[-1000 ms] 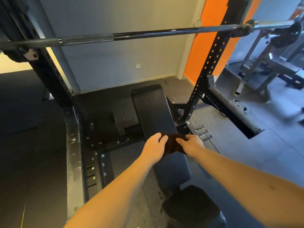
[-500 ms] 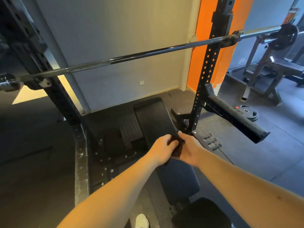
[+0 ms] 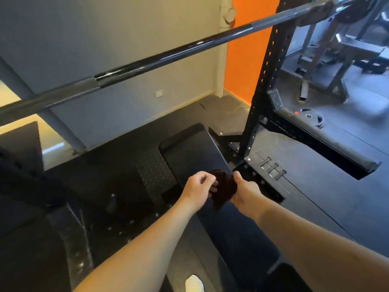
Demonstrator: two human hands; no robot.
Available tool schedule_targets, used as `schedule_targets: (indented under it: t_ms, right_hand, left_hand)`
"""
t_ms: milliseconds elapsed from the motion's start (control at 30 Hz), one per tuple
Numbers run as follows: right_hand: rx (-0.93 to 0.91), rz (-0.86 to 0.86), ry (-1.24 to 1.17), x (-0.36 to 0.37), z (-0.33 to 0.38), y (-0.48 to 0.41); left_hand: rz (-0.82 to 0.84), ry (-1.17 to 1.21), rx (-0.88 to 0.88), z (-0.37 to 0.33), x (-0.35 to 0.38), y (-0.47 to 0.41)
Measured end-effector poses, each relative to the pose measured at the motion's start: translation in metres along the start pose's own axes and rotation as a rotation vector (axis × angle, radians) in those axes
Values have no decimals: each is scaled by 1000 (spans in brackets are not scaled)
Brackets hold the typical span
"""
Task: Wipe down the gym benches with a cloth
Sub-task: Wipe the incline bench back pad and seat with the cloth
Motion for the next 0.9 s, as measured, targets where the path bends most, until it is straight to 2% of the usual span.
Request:
schedule_targets:
  t_ms: [100, 167, 233, 333, 400, 467, 567, 667, 733, 767, 833, 900]
  right_hand:
    - [2, -56, -103, 11, 4, -29]
    - [77, 0, -187, 25, 7, -48]
    - [114, 90, -198, 44, 6, -67]
    - [81, 108, -118, 67, -1, -103]
    - [67, 81, -55, 81, -5, -134]
    - [24, 72, 37, 95, -5, -170]
    - [-162, 118, 154, 119, 7, -208]
    - [-484, 210, 308, 144, 28, -216]
    - [-716, 264, 456, 161, 36, -220]
    - [-776, 287, 541, 169, 32, -226]
    - [-807, 334, 762, 183, 12, -245]
    - [-869, 342, 1130, 191, -20, -264]
  left_hand:
    - [1, -32, -3, 7, -7, -35]
    - [23, -61, 2, 12, -9, -58]
    - [34, -80, -7, 23, -10, -80]
    - [17, -111, -13, 44, -11, -106]
    - [-44, -129, -27, 61, -18, -126]
    - [-191, -150, -28, 77, -33, -150]
    - [-488, -259, -44, 100, -57, -188]
    - [-707, -321, -64, 117, -79, -218]
    - [-734, -405, -77, 124, -94, -236]
    - [-714, -452, -91, 127, -100, -243]
    - [-662, -547, -106, 134, -114, -256]
    - [-640, -605, -93, 137, -126, -264]
Point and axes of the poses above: each hand's wrist, its own y-axis away from the middle knuckle, its own x-axis out of the palm, z = x × y, the point moved 2 cm from there along -y, towards the middle knuckle, and after that the axes turned 6 degrees about -y, right-handed, at the moved point
